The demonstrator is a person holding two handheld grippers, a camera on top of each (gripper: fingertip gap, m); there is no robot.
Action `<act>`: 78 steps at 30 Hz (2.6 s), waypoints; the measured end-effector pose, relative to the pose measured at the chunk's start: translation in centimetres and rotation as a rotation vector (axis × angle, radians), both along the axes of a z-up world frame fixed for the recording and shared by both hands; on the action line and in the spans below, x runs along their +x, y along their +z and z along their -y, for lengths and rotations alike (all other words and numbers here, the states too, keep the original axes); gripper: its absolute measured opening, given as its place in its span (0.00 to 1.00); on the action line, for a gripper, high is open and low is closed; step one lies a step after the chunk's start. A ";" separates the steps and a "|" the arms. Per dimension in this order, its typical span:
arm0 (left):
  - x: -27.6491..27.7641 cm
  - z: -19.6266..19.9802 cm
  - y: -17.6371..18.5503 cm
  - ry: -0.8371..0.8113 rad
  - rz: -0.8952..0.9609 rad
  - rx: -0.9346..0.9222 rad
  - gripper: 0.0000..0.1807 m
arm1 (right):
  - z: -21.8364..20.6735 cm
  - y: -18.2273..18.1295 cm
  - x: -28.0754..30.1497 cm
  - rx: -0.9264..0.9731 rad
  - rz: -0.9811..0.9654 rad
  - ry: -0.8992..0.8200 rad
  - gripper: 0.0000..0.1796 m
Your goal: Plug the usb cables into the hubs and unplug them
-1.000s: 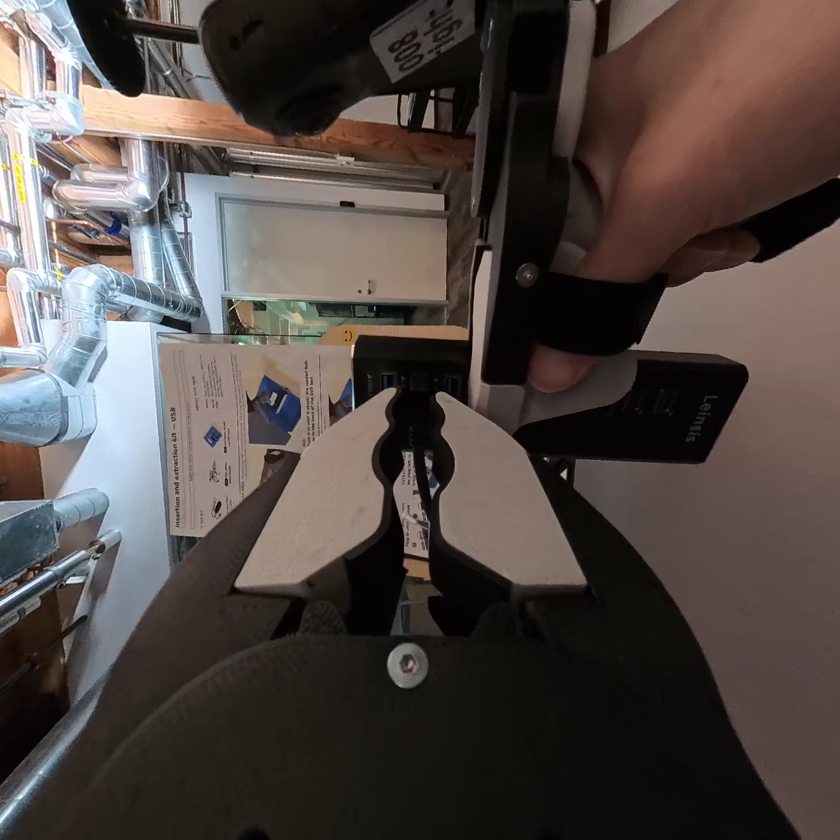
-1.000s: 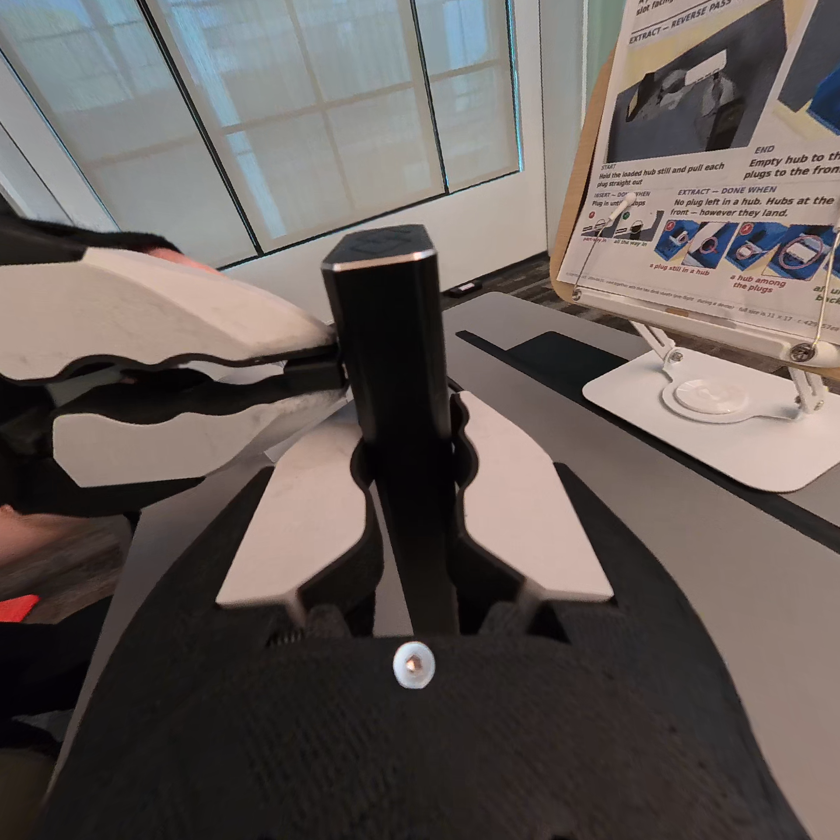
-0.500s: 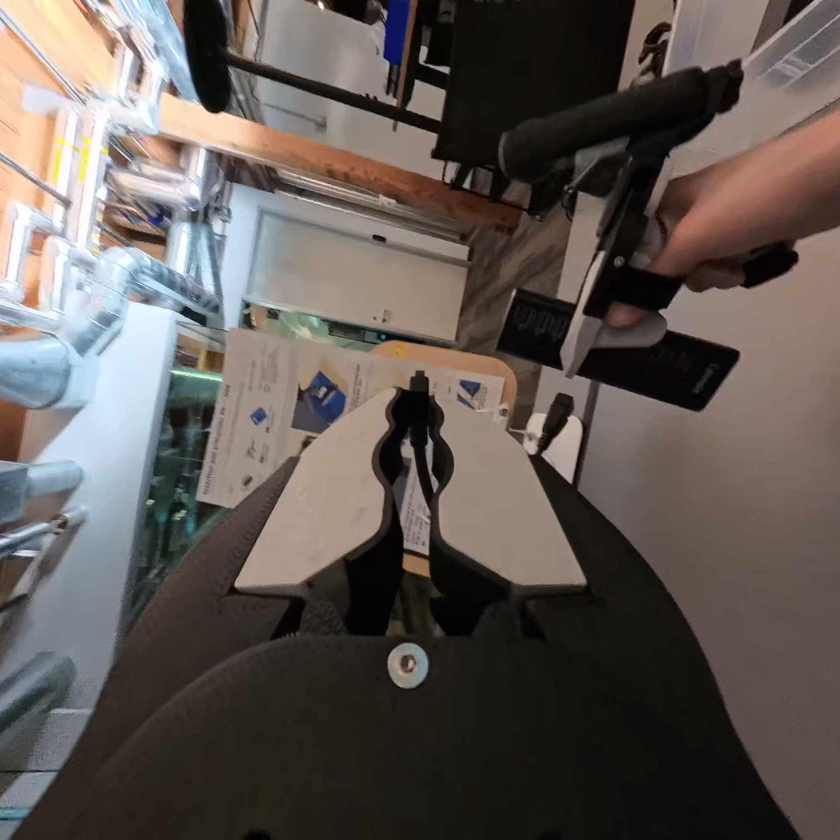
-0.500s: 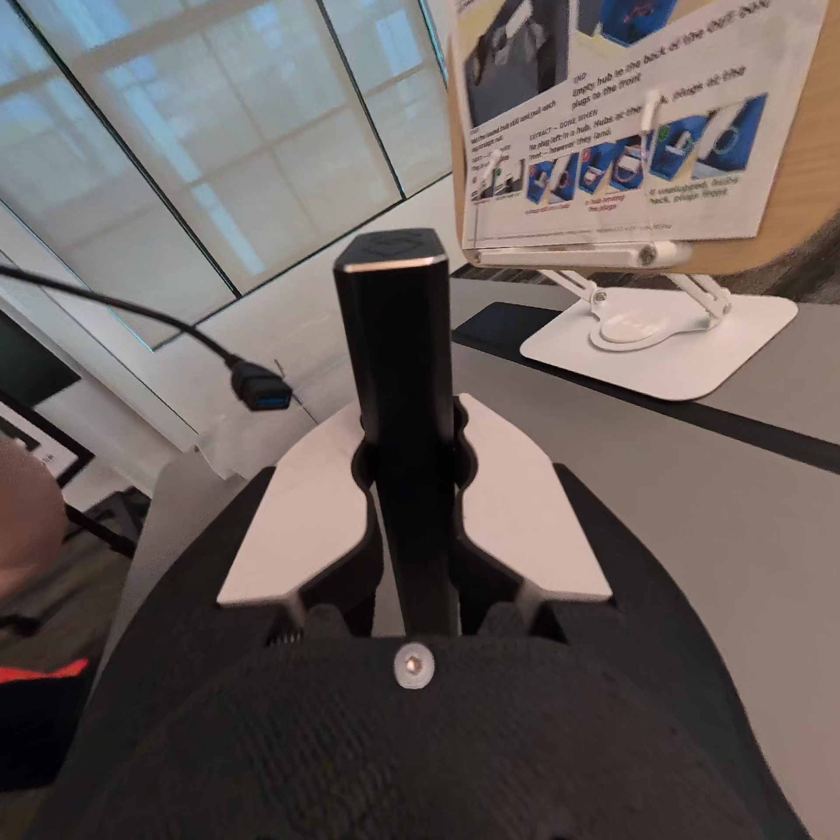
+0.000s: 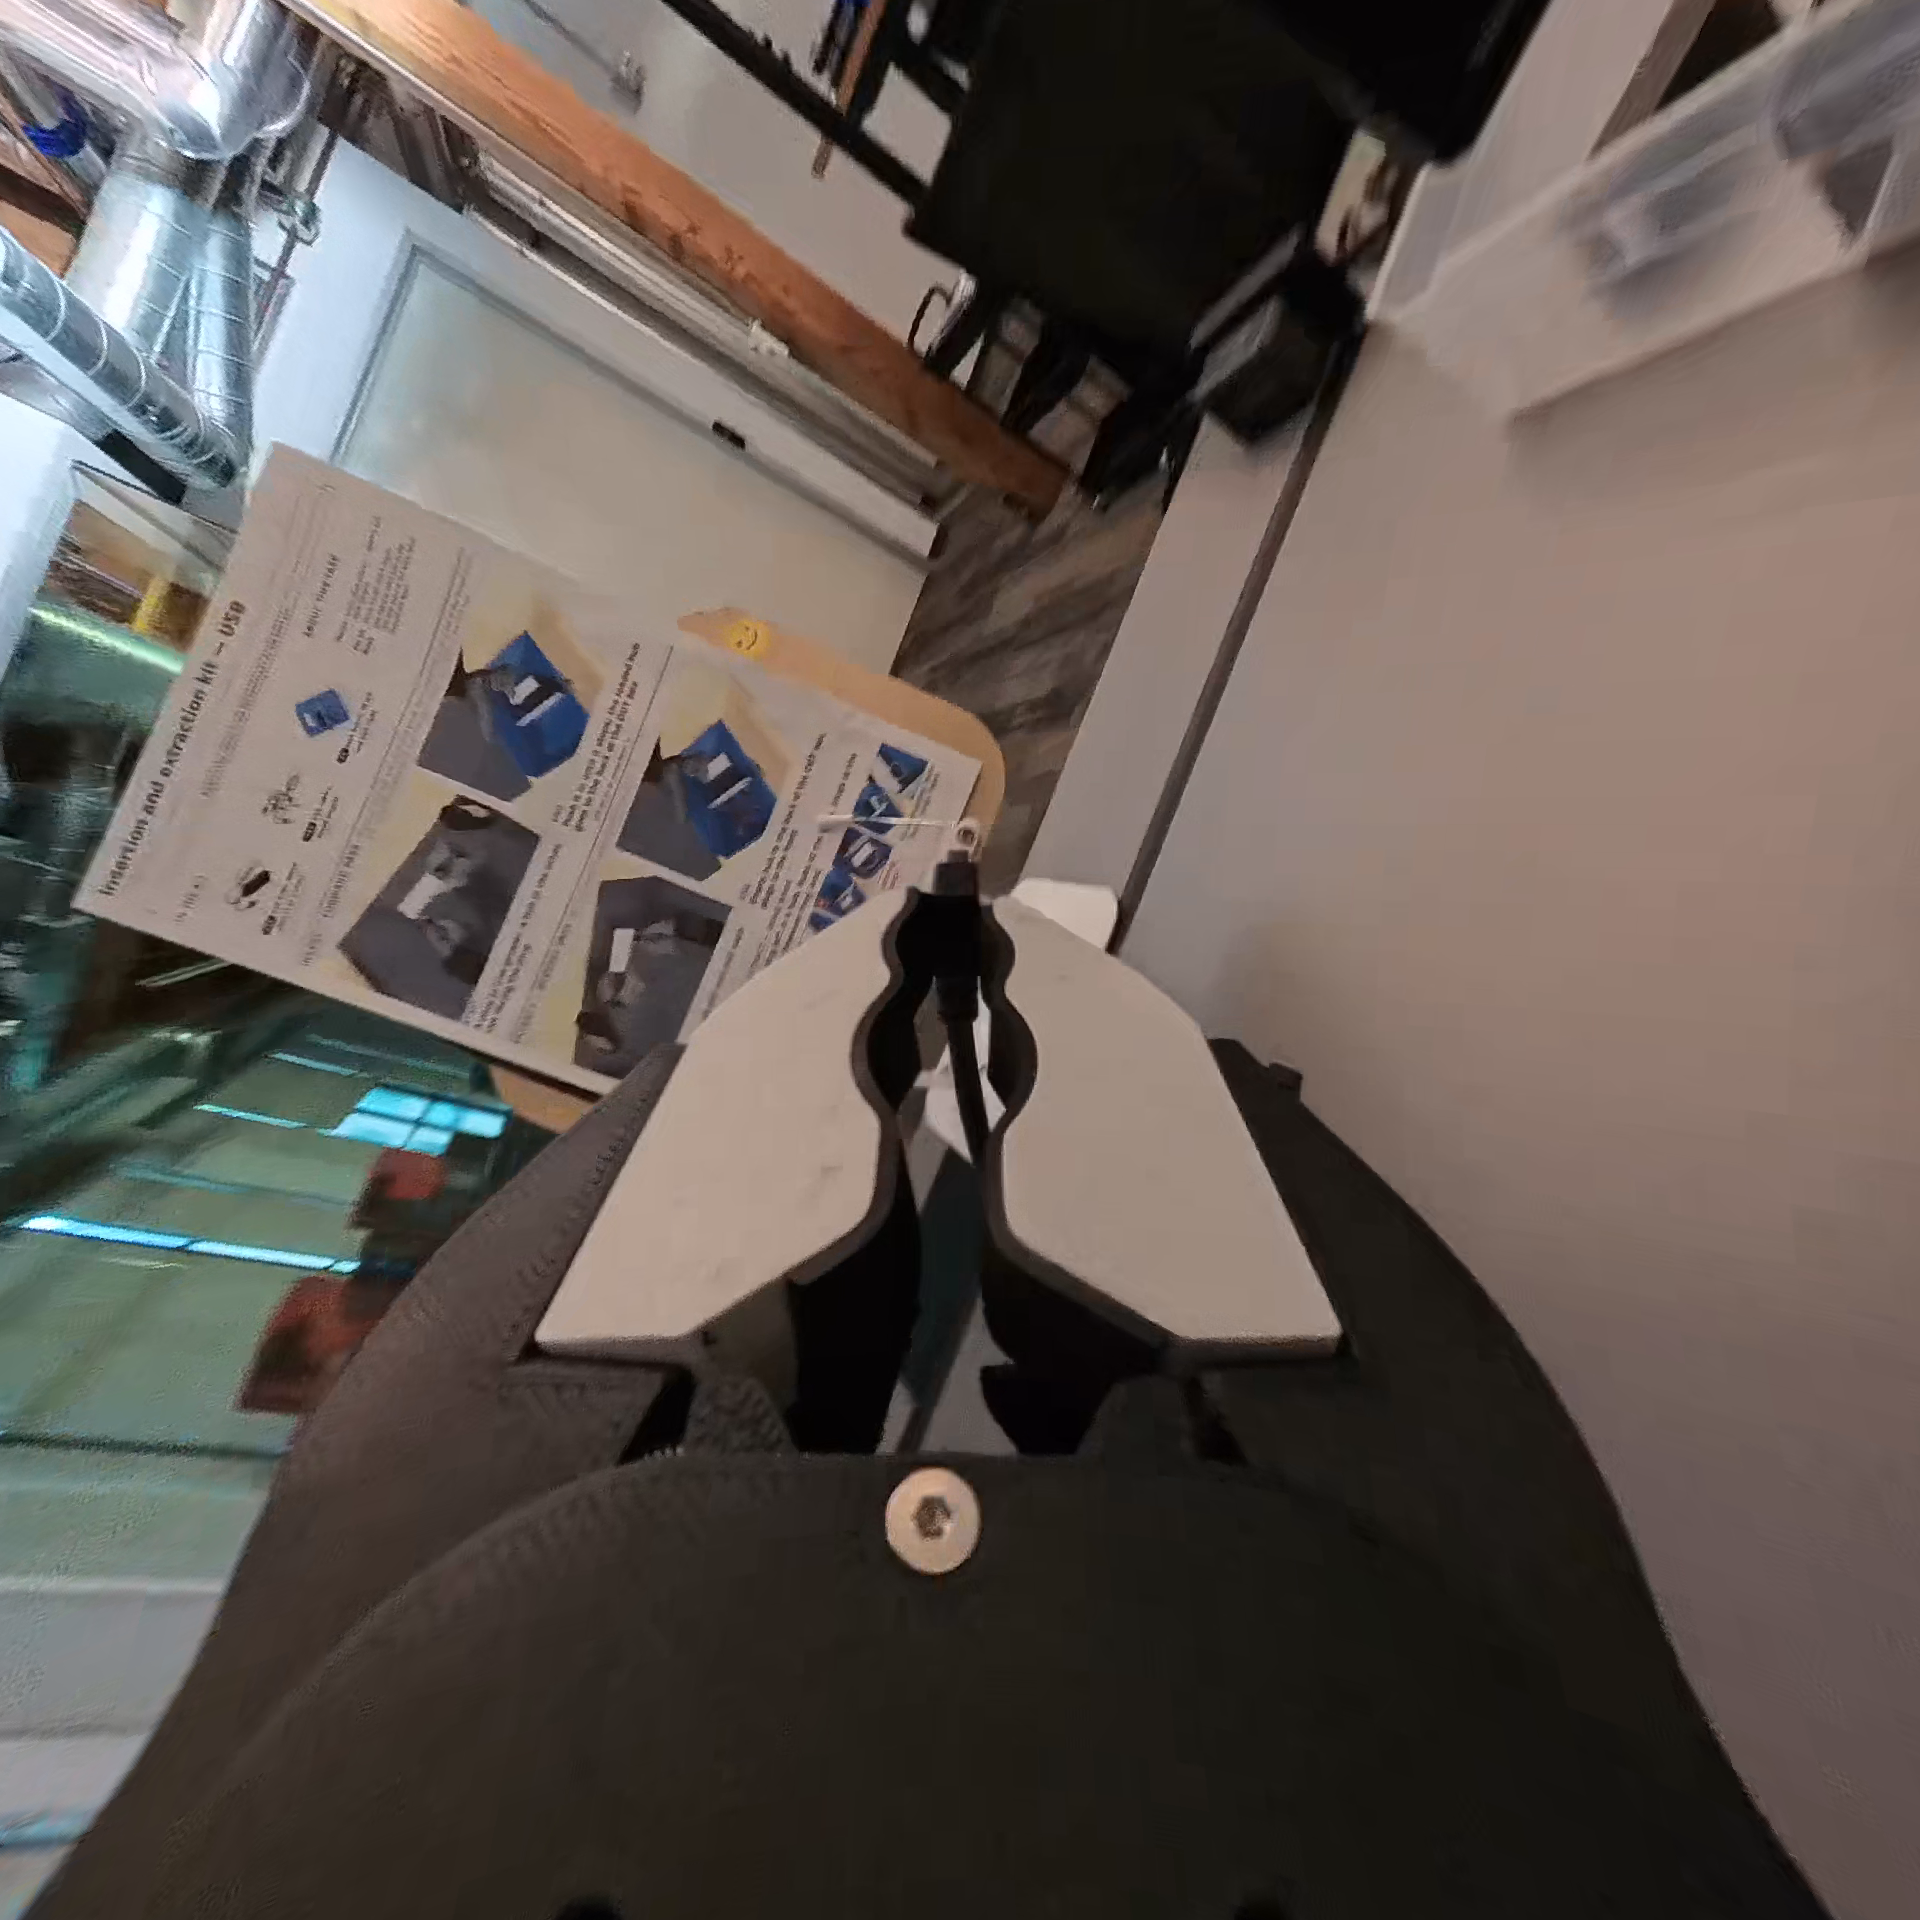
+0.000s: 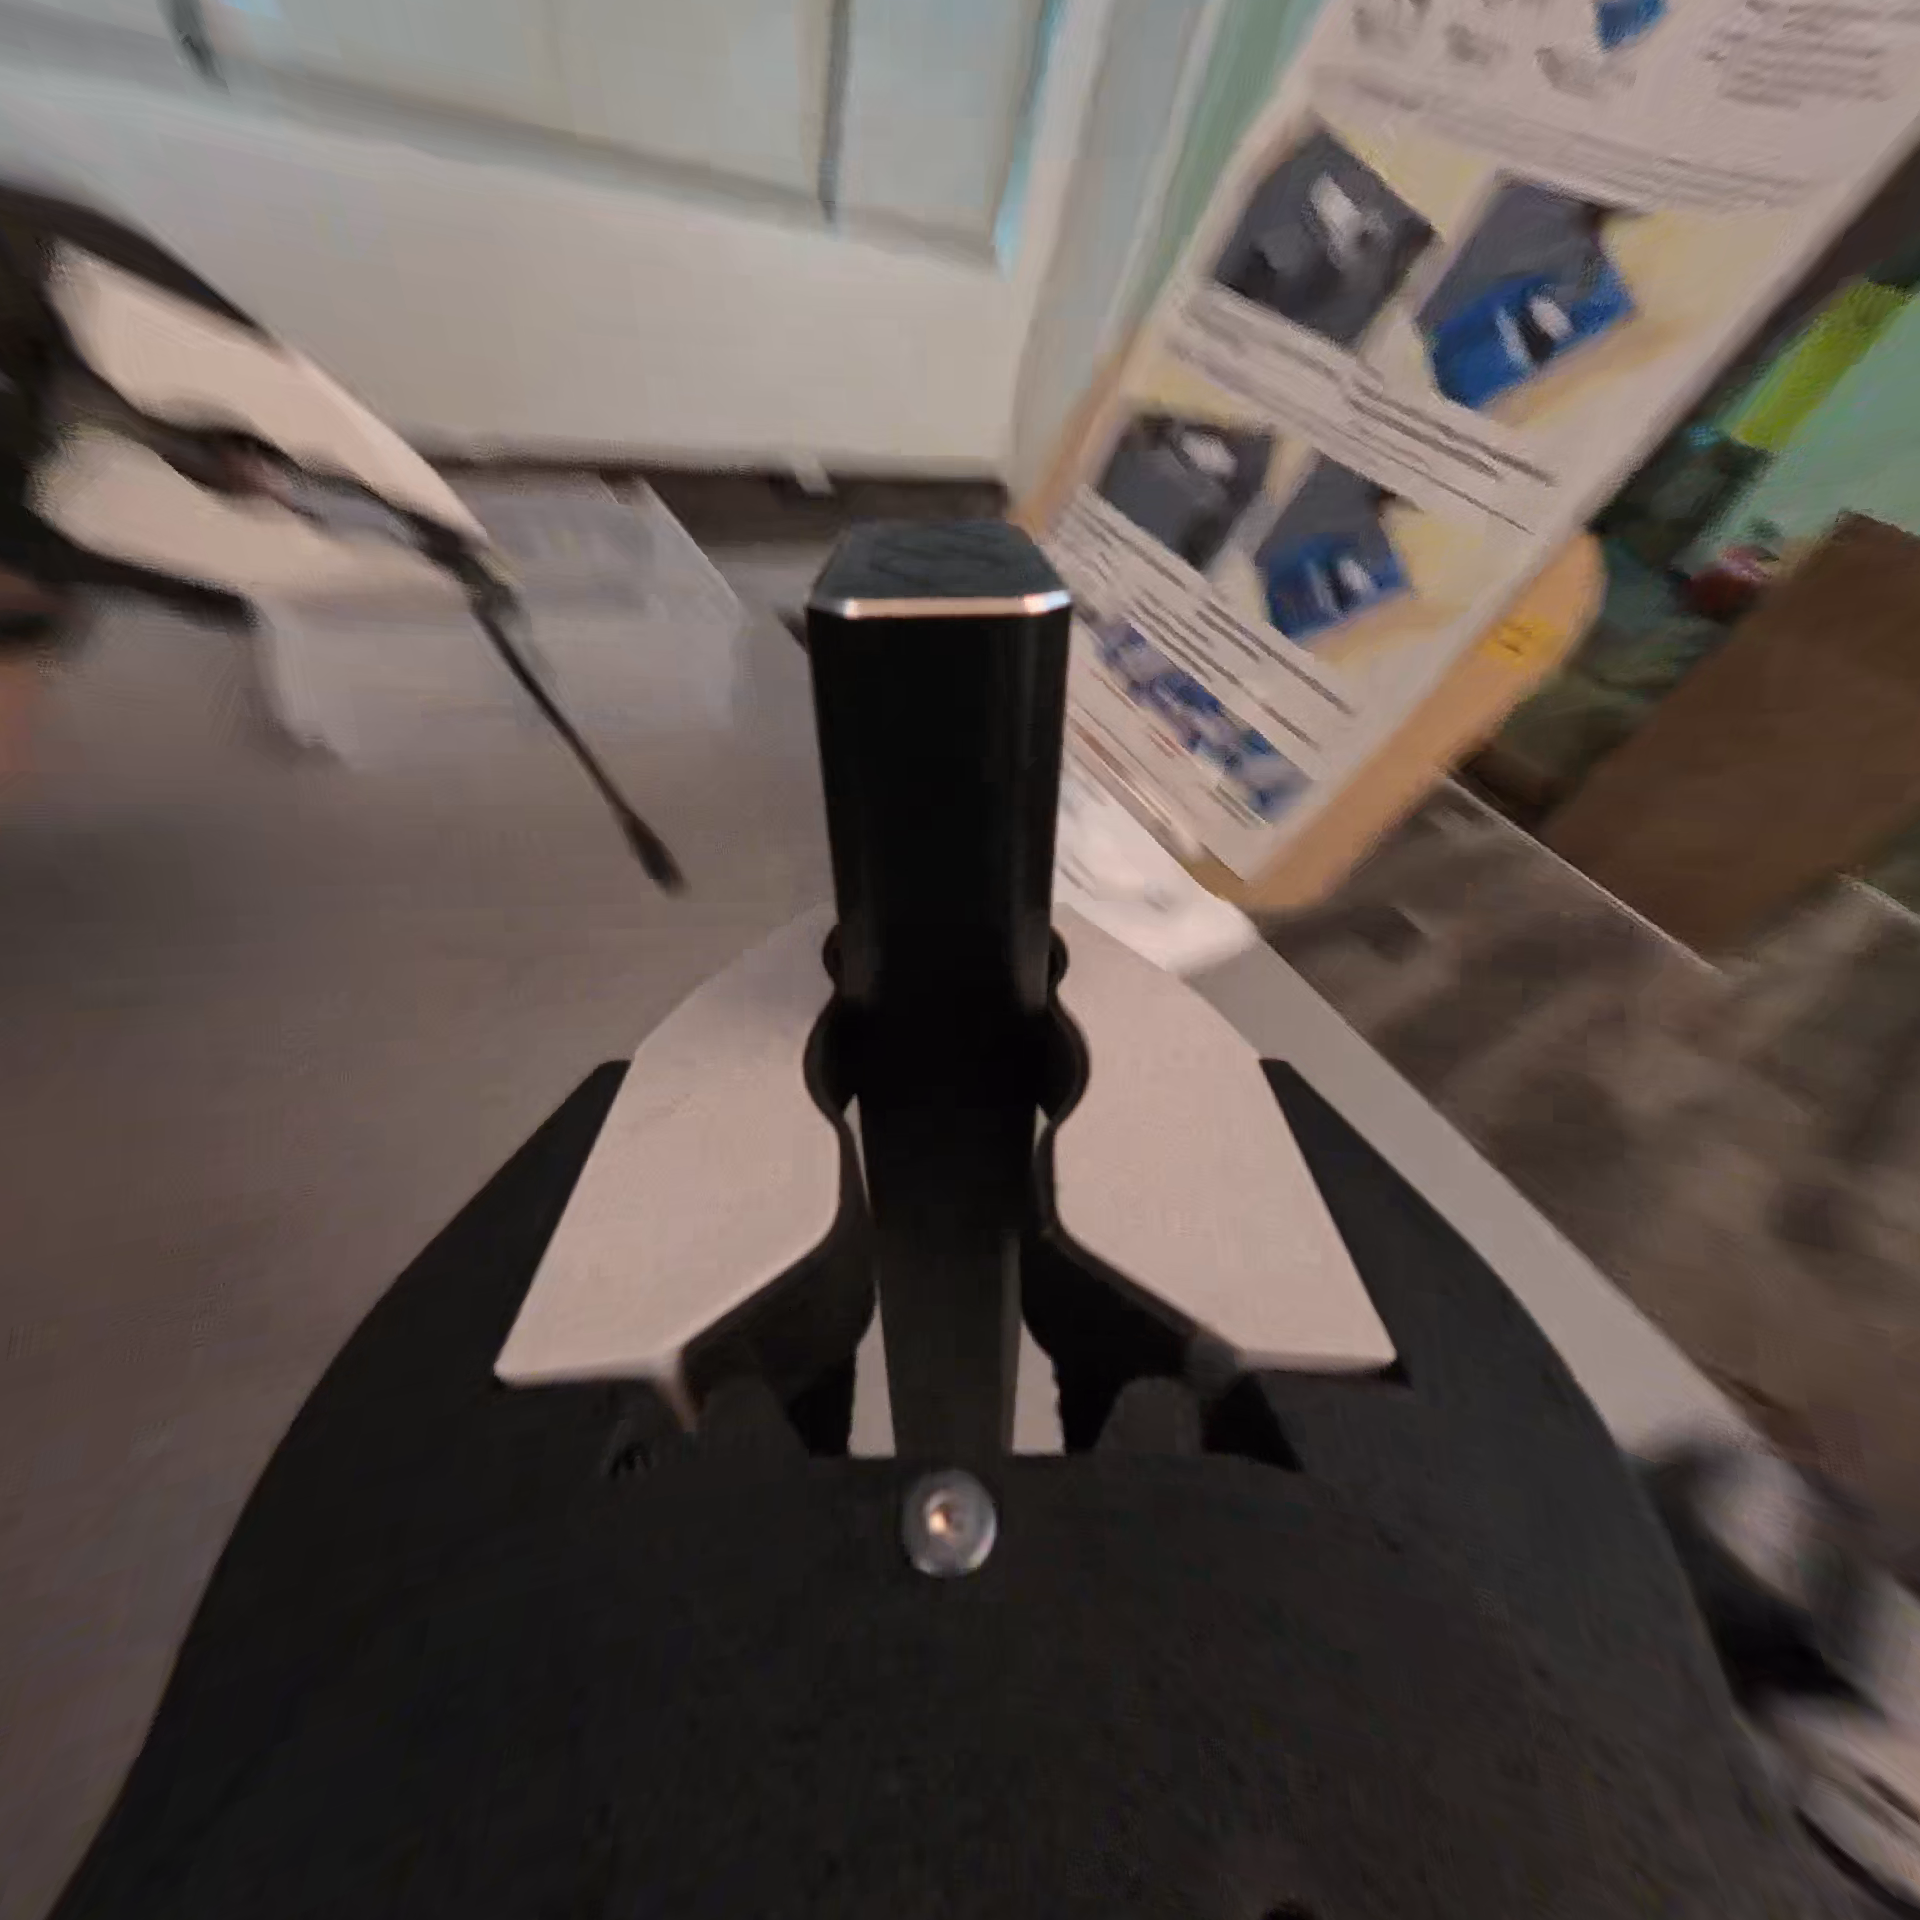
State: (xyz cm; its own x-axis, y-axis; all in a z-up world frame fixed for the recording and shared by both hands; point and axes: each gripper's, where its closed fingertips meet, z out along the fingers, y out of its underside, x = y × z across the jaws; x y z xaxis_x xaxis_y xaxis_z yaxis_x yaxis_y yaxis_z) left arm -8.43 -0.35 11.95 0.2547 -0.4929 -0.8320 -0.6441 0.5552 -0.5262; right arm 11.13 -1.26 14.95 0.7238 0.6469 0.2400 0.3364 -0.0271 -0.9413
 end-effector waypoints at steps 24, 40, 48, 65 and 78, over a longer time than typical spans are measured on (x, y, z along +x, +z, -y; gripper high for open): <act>3.2 -2.0 -1.5 -0.170 0.138 -0.225 0.04 | 0.8 -26.1 25.6 -1.011 0.935 0.002 0.18; 2.6 3.6 1.0 -0.471 0.253 -0.440 0.04 | 1.3 -6.4 -18.9 -0.115 -0.313 0.478 0.26; 2.1 6.1 2.5 -0.579 0.289 -0.456 0.04 | 2.5 -4.3 -22.1 0.004 -0.364 0.537 0.02; 1.0 8.2 3.4 -0.551 0.281 -0.421 0.35 | 6.9 -11.7 17.2 -0.291 0.308 -0.082 0.02; 2.1 7.0 1.5 -0.507 0.219 -0.475 0.35 | 14.7 -14.1 19.2 -0.219 0.194 -0.461 0.22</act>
State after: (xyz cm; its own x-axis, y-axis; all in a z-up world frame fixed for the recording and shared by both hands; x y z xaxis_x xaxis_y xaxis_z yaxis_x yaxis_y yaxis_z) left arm -6.31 -7.34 13.48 0.0356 -0.8896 -0.4553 -0.2207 0.4374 -0.8718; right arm 30.34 -16.01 0.83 0.9000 0.3232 0.2923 0.4101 -0.4014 -0.8189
